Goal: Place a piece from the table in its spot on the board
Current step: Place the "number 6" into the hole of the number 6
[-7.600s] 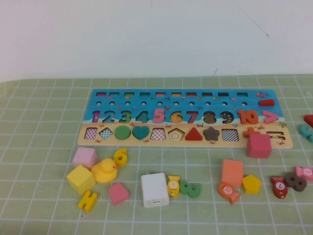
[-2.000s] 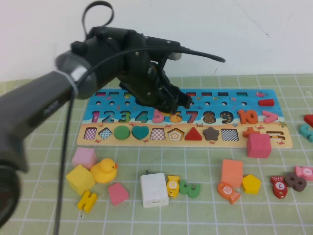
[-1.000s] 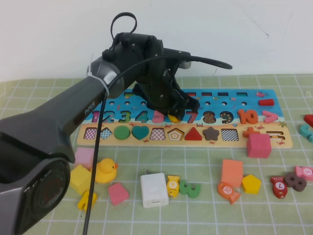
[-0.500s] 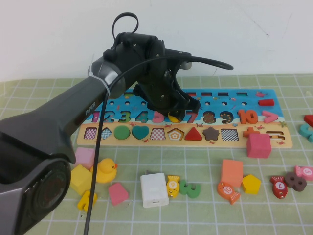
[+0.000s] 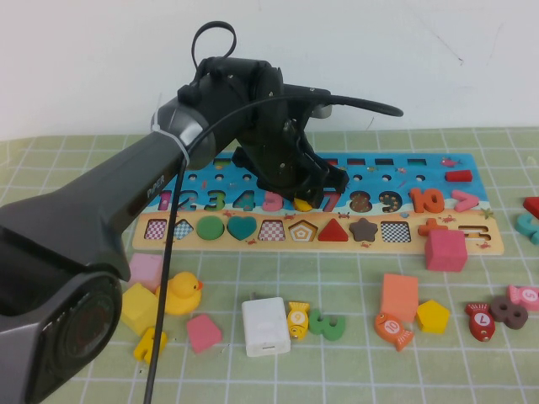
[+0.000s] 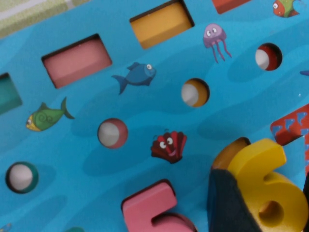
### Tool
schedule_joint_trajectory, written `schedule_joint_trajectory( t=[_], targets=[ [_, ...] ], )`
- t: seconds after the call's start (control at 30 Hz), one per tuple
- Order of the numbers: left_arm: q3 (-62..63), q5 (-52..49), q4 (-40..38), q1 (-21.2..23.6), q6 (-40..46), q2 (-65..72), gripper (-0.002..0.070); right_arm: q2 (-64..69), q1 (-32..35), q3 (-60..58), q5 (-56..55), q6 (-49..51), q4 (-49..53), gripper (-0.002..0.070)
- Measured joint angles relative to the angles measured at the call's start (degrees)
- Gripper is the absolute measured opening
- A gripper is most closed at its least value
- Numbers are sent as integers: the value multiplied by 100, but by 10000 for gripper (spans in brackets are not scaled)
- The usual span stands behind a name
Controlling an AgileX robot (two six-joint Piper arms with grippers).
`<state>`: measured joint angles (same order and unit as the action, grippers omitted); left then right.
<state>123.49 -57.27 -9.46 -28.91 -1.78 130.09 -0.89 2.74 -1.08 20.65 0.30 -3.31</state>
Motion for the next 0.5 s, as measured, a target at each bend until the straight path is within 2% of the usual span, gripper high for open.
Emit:
schedule_joint_trajectory(
  t=[0.5],
  targets=[
    [0,2,149,-23,-13,0,270,0,0,0,0,0,0,-3]
  ],
)
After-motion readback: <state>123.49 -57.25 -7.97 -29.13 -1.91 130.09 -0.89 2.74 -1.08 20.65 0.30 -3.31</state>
